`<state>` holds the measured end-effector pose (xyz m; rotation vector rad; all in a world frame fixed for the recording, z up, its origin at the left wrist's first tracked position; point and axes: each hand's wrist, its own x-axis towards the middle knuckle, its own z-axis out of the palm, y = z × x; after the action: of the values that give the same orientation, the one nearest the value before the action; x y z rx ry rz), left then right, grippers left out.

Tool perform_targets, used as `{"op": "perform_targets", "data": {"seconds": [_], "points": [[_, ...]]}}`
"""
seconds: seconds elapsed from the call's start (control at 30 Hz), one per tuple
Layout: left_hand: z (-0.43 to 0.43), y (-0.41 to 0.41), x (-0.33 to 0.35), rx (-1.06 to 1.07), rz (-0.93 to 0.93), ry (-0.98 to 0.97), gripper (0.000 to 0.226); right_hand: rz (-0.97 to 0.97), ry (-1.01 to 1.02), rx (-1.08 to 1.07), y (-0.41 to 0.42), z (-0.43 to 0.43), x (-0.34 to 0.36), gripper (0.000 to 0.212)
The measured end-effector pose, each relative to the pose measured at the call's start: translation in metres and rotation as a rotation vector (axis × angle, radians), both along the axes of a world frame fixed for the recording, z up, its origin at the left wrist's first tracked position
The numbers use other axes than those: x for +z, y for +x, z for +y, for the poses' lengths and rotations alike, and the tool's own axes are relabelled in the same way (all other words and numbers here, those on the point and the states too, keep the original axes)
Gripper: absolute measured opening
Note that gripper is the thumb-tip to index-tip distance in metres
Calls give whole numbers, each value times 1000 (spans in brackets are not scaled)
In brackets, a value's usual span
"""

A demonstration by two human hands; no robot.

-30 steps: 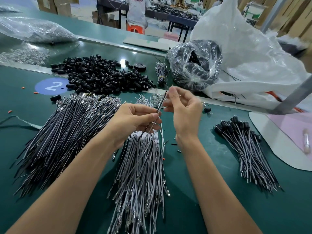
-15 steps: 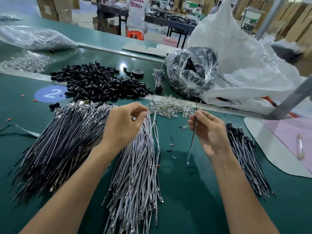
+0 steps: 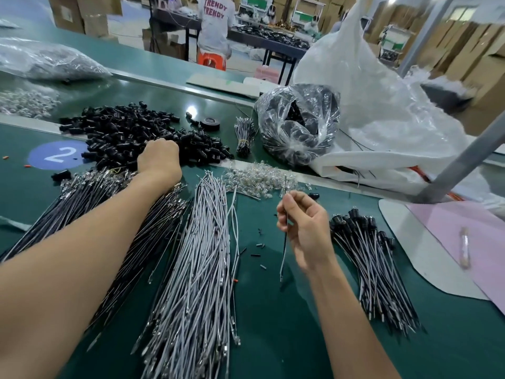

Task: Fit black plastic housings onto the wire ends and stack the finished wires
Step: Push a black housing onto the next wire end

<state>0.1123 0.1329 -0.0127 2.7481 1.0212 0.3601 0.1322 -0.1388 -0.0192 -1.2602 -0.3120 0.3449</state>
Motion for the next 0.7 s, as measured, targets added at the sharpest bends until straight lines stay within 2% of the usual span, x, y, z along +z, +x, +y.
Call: {"op": "perform_targets", "data": {"seconds": [0.2,0.27,0.3,0.33,0.37,0.4,0.47,0.53,0.6,0.7], "points": [[1,6,3,-8,21,46,16,-50,-55,15,-5,4,0,10],[-1,2,5,-1,-86,34,11,-59,-52,5,-5,3,1,9],[-3,0,8,-6,-200,-4,6,-68,-49,-3,-5,3,1,9],[-8,-3,12,-10,-324,-78,11,-80,-47,-11,-5,3,1,9],[-15,-8,16,-33,-442,-214,16,-95,-45,-16,-5,3,1,10],[-24,-15,19,-67,-576,-429,17,-114,-46,-16,-6,4,1,10],[-48,-36,24,-145,-800,-1046,17,-157,-56,-1,-8,5,2,12],[-67,-58,21,-185,-880,-1525,22,-202,-70,18,-11,6,3,13],[-80,-73,12,-211,-880,-1760,27,-236,-80,32,-15,8,4,15],[-92,-79,0,-215,-882,-1836,26,-277,-111,40,-21,12,5,20]]}}
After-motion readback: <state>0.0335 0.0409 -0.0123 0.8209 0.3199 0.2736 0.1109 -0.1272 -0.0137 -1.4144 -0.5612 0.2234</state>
